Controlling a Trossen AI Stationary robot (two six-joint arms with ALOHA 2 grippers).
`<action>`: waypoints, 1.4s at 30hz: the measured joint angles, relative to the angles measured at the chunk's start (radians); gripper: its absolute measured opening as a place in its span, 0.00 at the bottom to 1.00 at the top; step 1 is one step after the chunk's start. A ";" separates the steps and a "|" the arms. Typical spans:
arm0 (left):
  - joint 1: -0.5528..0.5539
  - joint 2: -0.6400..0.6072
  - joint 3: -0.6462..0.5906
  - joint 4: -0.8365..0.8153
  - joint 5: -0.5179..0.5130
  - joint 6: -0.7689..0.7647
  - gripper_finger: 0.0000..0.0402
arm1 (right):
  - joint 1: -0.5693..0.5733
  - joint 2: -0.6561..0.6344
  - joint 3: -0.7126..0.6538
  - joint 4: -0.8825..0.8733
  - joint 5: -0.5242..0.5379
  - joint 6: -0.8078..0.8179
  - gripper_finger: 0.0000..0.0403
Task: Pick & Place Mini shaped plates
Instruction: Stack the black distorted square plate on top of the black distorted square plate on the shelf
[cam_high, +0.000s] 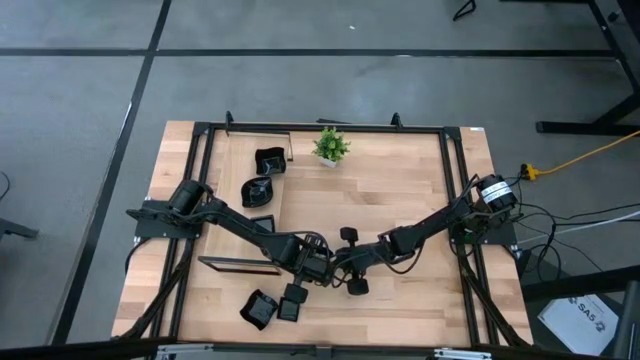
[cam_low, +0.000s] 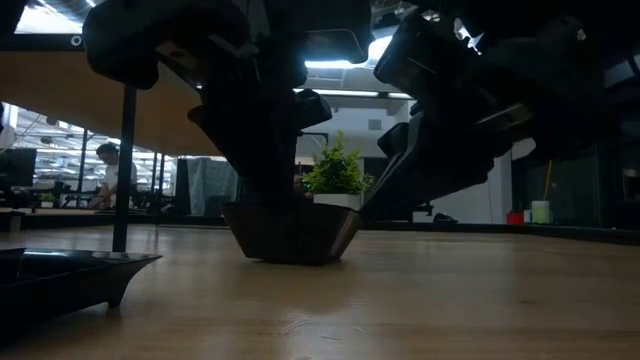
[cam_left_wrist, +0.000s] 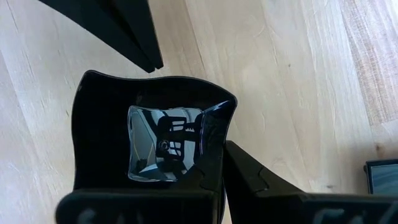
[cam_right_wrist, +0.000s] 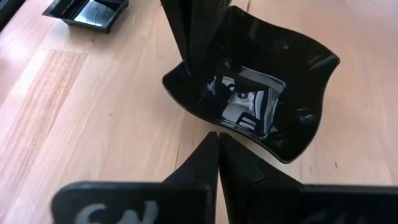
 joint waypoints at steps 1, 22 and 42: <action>0.000 0.000 0.000 0.000 0.000 0.000 0.01 | 0.000 0.000 0.000 0.000 0.000 0.000 0.03; -0.002 0.000 0.000 0.007 -0.007 0.000 0.01 | -0.010 0.000 0.000 0.006 0.018 0.002 0.03; -0.041 0.002 0.044 -0.025 -0.143 0.014 0.01 | -0.025 0.044 -0.002 0.044 0.018 0.014 0.03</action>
